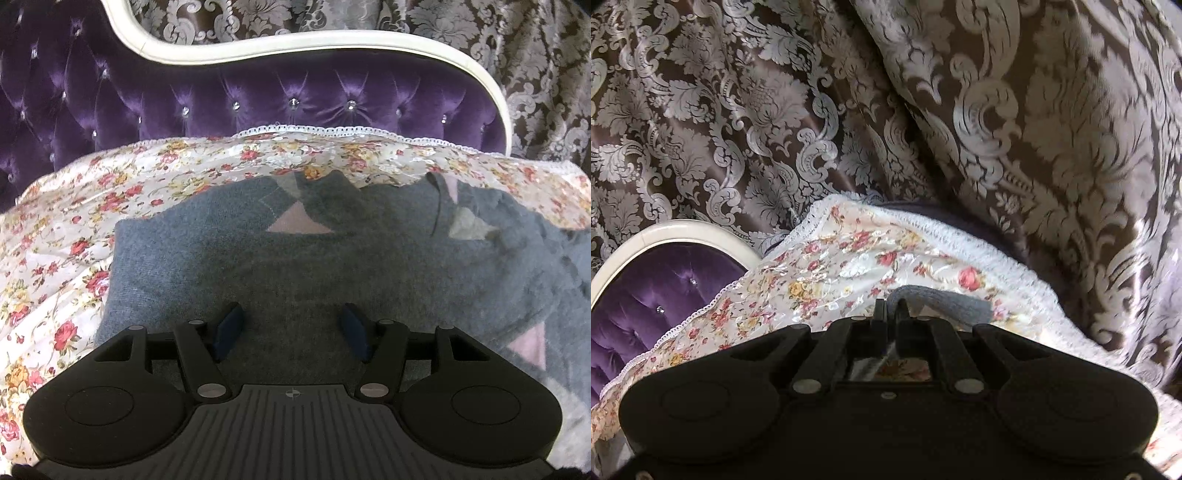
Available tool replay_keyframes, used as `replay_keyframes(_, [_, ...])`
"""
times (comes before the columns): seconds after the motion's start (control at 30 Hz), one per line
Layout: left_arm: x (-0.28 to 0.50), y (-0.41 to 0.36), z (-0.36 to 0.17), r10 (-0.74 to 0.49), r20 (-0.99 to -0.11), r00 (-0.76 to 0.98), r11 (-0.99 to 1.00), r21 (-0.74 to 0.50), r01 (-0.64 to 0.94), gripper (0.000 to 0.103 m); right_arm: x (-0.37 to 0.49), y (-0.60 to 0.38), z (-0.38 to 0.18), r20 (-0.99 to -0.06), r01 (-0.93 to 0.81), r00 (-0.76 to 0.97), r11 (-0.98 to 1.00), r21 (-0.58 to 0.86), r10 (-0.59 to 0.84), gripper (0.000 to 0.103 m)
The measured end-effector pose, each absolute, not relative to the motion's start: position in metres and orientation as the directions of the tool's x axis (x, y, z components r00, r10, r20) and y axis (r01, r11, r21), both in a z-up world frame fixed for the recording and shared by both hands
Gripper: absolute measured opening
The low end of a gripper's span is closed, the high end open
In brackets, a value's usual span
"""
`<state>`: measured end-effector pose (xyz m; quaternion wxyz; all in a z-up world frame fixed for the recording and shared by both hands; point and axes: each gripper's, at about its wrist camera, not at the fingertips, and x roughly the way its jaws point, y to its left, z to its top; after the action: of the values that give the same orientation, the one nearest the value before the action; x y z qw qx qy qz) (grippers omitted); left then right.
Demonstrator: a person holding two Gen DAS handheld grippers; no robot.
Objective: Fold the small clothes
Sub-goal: 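Lift the held sleeve across the body and open the right gripper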
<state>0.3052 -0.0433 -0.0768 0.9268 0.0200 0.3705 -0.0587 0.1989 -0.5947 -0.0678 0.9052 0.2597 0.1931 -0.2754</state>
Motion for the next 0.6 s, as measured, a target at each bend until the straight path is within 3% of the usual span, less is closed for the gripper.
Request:
replay_keyframes(0.33, [0.29, -0.001, -0.028, -0.152, -0.648, 0.747, 0.988, -0.106, 0.109, 0.058, 0.225, -0.512, 0.014, -0.357, 0.415, 0.88, 0.874, 0.254, -0.315, 0.01])
replay_keyframes(0.6, [0.272, 0.047, -0.015, -0.167, -0.633, 0.756, 0.983, -0.164, 0.08, 0.058, 0.26, -0.364, 0.071, -0.266, 0.075, 0.964, 0.978, 0.195, -0.021, 0.01])
